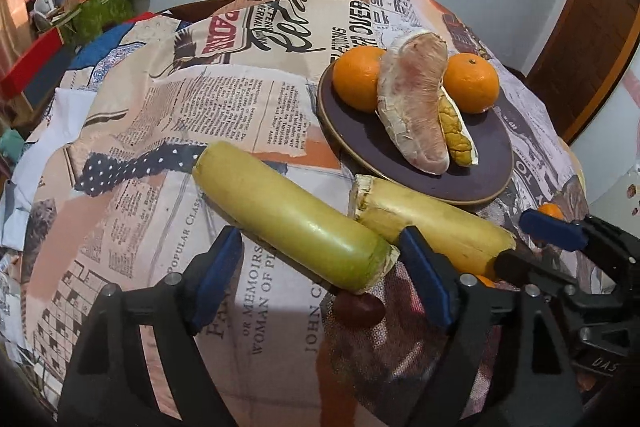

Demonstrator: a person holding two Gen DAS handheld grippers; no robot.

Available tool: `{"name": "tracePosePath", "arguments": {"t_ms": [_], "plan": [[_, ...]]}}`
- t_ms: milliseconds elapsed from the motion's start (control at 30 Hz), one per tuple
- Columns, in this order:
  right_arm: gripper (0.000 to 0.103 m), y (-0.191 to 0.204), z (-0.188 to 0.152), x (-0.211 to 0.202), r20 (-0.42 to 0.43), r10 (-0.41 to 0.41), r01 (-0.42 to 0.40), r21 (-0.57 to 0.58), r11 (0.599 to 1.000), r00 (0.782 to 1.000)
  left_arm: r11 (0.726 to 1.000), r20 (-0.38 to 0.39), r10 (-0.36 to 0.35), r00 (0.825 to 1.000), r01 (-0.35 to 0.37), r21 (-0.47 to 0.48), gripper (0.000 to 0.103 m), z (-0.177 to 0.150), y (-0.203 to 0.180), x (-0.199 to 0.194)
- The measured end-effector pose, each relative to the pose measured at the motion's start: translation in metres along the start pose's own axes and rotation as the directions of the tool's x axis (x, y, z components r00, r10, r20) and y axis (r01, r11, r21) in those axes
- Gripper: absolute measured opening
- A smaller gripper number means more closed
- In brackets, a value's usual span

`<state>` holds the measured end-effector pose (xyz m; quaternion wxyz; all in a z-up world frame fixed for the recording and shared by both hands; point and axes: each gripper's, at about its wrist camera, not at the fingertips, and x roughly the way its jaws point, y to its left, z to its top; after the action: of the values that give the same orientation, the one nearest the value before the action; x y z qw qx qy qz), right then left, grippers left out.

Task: Organize fruits
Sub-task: 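Withdraw both open grippers from the plate toward the yellow bananas, then close the left gripper on a yellow banana while the right gripper grasps the other banana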

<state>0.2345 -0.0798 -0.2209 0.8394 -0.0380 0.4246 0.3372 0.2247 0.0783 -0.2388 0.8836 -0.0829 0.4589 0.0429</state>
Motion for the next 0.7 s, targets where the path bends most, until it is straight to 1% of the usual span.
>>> {"name": "tracePosePath", "arguments": {"t_ms": [33,67,100,167,300,567,600,633,667,700], "plan": [[0.050,0.001,0.000,0.002,-0.005,0.005,-0.005,-0.003,1.000,1.000,1.000,0.002,-0.001,1.000,0.001,0.000,0.081,-0.001,0.001,0.000],[0.050,0.002,-0.001,0.004,-0.011,0.012,-0.012,-0.007,1.000,1.000,1.000,0.002,-0.005,1.000,0.005,0.001,0.077,-0.003,0.001,-0.001],[0.050,0.002,-0.001,0.005,-0.011,0.017,-0.017,-0.008,1.000,1.000,1.000,-0.001,-0.011,1.000,0.011,0.001,0.069,-0.003,0.002,-0.001],[0.049,0.002,-0.001,0.006,-0.006,0.027,-0.027,-0.007,1.000,1.000,1.000,-0.013,-0.017,1.000,0.017,0.002,0.059,-0.005,0.005,-0.001],[0.038,0.001,-0.001,0.007,-0.011,0.076,-0.076,-0.003,0.997,0.997,0.999,-0.006,-0.049,0.999,0.049,-0.024,0.052,-0.010,0.016,-0.011],[0.036,0.001,-0.004,0.005,-0.007,0.071,-0.071,-0.036,0.997,0.997,0.999,0.010,-0.033,0.999,0.033,-0.024,0.036,-0.014,0.031,-0.027],[0.034,0.001,-0.004,0.004,-0.009,0.069,-0.070,-0.041,0.997,0.998,0.999,0.012,-0.030,0.999,0.030,-0.022,0.033,-0.015,0.033,-0.029],[0.030,0.001,-0.005,0.002,-0.010,0.066,-0.067,-0.046,0.997,0.998,0.999,0.012,-0.030,0.999,0.031,-0.023,0.032,-0.016,0.035,-0.031],[0.025,0.001,-0.007,0.000,-0.011,0.066,-0.067,-0.051,0.996,0.998,0.999,0.012,-0.032,0.999,0.032,-0.025,0.029,-0.017,0.037,-0.032],[0.018,0.001,-0.008,-0.002,-0.015,0.068,-0.069,-0.052,0.996,0.998,0.999,0.013,-0.030,0.999,0.031,-0.025,0.026,-0.019,0.038,-0.035]]}}
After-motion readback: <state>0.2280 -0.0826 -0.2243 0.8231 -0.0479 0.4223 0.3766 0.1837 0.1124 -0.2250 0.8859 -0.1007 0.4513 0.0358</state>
